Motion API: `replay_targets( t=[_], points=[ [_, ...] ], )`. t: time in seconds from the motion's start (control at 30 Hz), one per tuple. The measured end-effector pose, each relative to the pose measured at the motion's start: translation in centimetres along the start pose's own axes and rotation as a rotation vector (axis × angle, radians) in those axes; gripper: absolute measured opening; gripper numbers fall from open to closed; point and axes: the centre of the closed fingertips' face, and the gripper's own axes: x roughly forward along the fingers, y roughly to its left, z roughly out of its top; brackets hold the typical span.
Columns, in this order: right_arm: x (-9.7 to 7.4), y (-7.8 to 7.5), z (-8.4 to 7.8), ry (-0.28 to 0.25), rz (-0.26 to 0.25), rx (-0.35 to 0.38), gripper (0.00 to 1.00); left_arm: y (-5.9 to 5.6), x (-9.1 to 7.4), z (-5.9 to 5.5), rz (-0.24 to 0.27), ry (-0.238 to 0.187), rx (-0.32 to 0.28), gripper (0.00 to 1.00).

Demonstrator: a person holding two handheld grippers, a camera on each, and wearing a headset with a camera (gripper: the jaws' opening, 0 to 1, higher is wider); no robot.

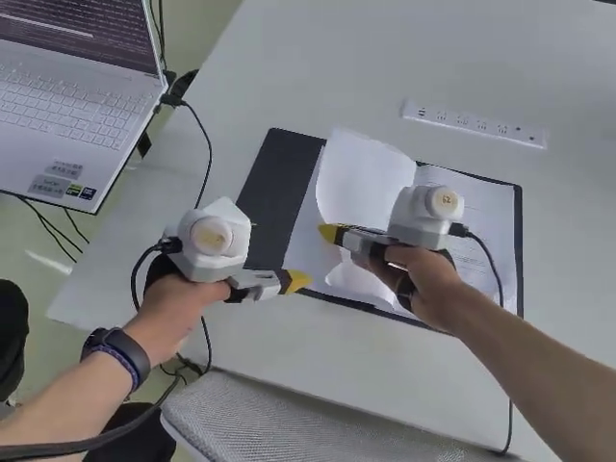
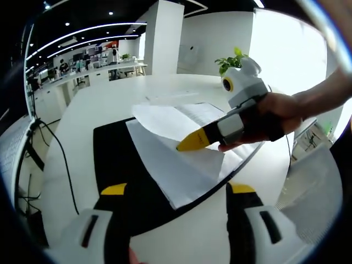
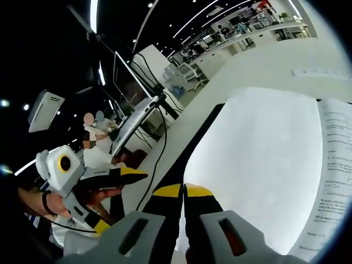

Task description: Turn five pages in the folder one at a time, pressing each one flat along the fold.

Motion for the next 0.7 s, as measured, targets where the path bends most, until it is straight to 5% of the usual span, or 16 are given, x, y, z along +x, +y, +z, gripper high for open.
replay_targets(
  t=[0.23,0.7],
  points=[
    [2.3,-1.0,-0.4,0.019,-0.018,0.071,0.00,-0.8,-0.3,-0.5,0.001,-0.007,-0.028,0.70],
    [4.4,-2.9,-3.3,0.098,-0.082,0.121,0.01,-0.5,-0.5,-1.6,0.010,0.008,-0.053,0.69]
  ],
)
